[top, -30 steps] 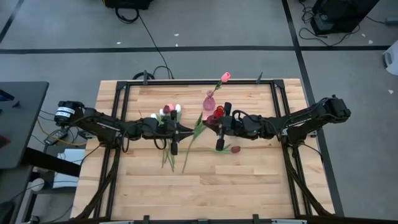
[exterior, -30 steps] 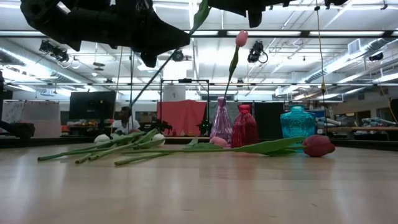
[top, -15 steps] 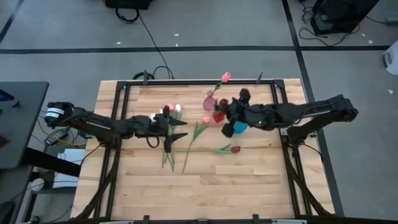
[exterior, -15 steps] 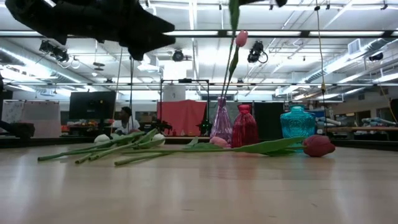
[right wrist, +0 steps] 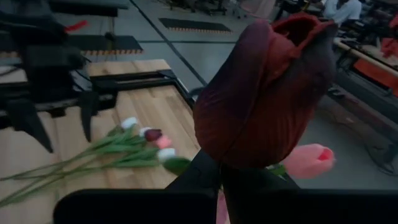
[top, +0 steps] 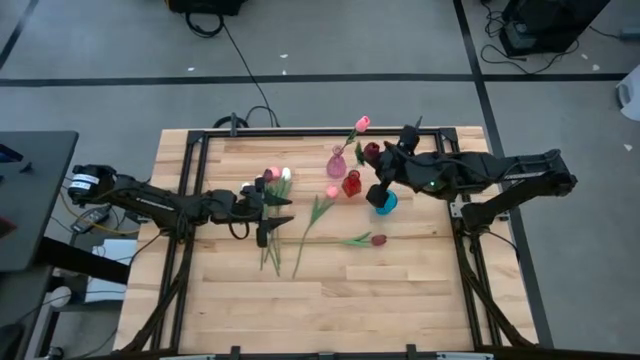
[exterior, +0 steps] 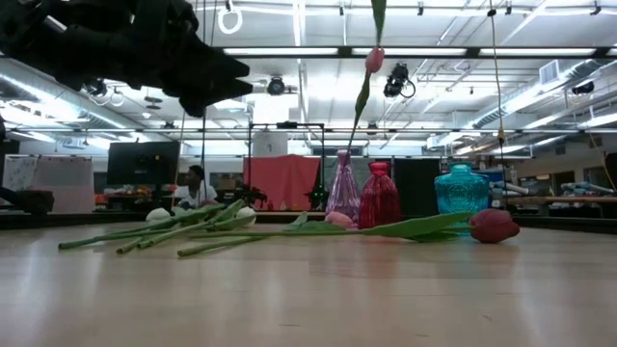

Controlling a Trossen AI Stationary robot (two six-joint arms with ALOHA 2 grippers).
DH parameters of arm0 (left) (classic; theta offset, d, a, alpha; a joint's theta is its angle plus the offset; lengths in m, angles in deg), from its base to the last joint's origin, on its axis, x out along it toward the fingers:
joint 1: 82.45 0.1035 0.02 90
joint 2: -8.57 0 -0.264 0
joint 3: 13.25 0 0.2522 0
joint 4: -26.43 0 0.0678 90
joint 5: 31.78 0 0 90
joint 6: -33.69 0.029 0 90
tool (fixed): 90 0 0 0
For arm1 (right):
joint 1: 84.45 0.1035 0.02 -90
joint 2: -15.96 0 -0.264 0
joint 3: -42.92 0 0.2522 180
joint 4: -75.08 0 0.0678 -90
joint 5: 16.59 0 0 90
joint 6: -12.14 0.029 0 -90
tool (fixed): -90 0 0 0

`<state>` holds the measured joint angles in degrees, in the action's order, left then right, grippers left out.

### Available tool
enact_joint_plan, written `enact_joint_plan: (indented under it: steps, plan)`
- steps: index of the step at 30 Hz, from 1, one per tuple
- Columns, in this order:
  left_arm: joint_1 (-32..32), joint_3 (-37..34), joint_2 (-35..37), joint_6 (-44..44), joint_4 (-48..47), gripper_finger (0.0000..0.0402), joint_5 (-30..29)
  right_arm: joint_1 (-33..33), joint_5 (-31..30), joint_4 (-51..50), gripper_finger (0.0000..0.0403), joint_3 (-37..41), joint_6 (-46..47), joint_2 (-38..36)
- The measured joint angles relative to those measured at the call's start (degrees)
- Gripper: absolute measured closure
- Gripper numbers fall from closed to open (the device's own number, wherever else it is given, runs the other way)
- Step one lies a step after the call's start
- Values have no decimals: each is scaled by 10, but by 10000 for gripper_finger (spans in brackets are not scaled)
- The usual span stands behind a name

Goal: Sort flowers into vase by color
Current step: Put the red flower into the red vase

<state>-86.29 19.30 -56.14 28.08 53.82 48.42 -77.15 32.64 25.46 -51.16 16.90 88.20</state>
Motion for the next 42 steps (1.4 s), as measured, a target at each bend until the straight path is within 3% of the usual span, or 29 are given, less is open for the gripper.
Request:
enact_joint_plan:
  steps: [7,33,42]
  plan:
    - [0,0,0,-7,-3,174,0,-19,3,-43,385,0,39,-1]
    - [0,0,0,-13,-4,175,-10,-19,29,-29,385,0,28,-12]
    - [0,0,0,-40,-2,175,-10,-28,30,-48,379,21,62,-6]
